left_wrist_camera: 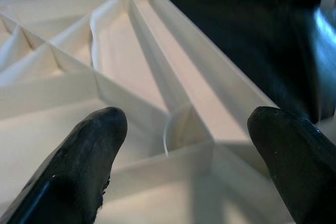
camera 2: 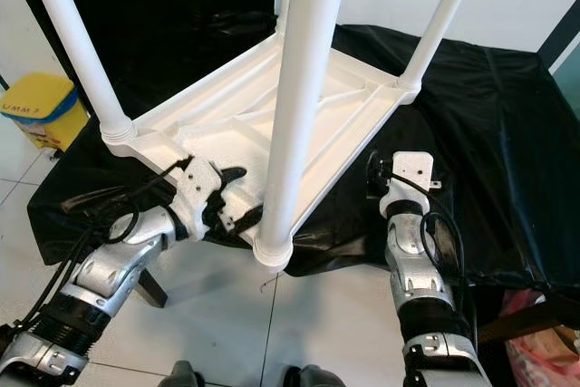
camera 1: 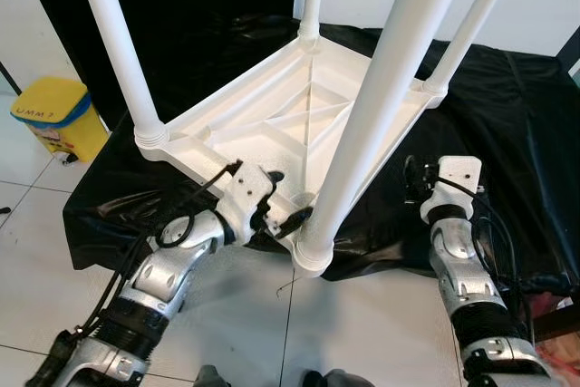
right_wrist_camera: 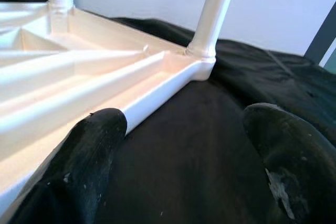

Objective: Building children table

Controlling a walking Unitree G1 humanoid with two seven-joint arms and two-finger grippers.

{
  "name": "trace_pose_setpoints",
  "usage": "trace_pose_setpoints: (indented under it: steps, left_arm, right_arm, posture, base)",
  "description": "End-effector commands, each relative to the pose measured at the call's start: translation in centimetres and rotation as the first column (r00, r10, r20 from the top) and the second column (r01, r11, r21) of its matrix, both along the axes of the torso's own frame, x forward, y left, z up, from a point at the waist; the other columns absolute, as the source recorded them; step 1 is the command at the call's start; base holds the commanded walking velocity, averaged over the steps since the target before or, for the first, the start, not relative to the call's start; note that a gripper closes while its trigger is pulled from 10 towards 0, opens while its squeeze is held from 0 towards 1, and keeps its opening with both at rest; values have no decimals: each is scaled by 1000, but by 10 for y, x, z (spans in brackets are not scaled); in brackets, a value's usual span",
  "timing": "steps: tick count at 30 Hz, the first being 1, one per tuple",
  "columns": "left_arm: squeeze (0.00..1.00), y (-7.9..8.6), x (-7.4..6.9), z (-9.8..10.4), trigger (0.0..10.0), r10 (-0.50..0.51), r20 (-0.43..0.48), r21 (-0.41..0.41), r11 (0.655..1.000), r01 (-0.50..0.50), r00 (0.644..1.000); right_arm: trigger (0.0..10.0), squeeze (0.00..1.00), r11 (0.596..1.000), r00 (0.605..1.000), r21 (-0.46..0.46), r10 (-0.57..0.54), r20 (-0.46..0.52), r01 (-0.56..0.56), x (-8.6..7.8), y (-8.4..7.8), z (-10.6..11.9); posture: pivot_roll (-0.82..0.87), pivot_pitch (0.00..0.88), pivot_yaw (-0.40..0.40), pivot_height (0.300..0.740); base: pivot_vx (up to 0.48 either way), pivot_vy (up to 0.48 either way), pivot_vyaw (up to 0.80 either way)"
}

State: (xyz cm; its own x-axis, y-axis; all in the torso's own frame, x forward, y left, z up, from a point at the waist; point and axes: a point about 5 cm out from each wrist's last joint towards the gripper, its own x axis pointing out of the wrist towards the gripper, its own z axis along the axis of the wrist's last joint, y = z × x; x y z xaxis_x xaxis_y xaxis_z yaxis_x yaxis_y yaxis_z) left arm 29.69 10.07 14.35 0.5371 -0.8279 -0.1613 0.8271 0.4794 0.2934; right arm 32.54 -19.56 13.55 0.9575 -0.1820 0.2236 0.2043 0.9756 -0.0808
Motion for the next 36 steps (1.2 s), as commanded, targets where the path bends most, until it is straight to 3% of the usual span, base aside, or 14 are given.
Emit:
trace_pose_setpoints:
  steps: [1, 5, 11, 18, 25, 29, 31, 33, 36]
  left_arm:
    - [0, -1, -7, -14, 10000, -137, -52, 100, 985, 142, 989]
    - [0, 15, -3, -29, 10000, -131, -55, 252, 957, 141, 990]
    - [0, 23, 8, -37, 10000, -41, -33, 298, 953, 49, 999]
    - [0, 11, 27, -36, 10000, 138, -2, 211, 968, -135, 990]
    - [0, -6, 36, -34, 10000, 208, -1, 114, 972, -207, 978]
    - [0, -33, 40, -34, 10000, 258, -15, 43, 965, -257, 966]
    - [0, -33, 40, -34, 10000, 258, -15, 43, 965, -257, 966]
    - [0, -49, 41, -32, 10000, 266, -17, 16, 964, -265, 964]
    - [0, -60, 42, -29, 10000, 270, -7, -8, 963, -270, 963]
  right_arm:
    - [10000, 0, 1000, 1000, -1, -10, -16, 10, -5, -5, -2]
    - [10000, 0, 1000, 1000, -5, -21, -15, 21, -10, -9, 0]
    - [10000, 0, 999, 999, -5, -32, -13, 32, -12, -11, 5]
    - [10000, 0, 999, 999, 7, -38, -14, 38, -17, -9, 9]
    - [10000, 0, 999, 999, 11, -48, -23, 49, -22, -10, 9]
    - [10000, 0, 999, 998, 13, -52, -27, 52, -25, -11, 10]
    - [10000, 0, 999, 998, 13, -52, -27, 52, -25, -11, 10]
    - [10000, 0, 999, 998, 15, -50, -30, 50, -25, -10, 11]
    - [10000, 0, 999, 998, 18, -45, -32, 46, -26, -9, 11]
  posture:
    - [47, 106, -76, 740]
    - [38, 103, -68, 740]
    - [26, 99, -59, 740]
    - [-1, 91, -43, 740]
    - [-11, 91, -38, 740]
    - [-25, 90, -34, 740]
    - [-25, 90, -34, 740]
    - [-29, 86, -35, 740]
    - [-31, 85, -36, 740]
  base:
    - [0, 0, 0]
    - [0, 0, 0]
    - [0, 0, 0]
    - [0, 0, 0]
    - [0, 0, 0]
    - [0, 0, 0]
    - [0, 0, 0]
    - [0, 0, 0]
    - [0, 0, 0]
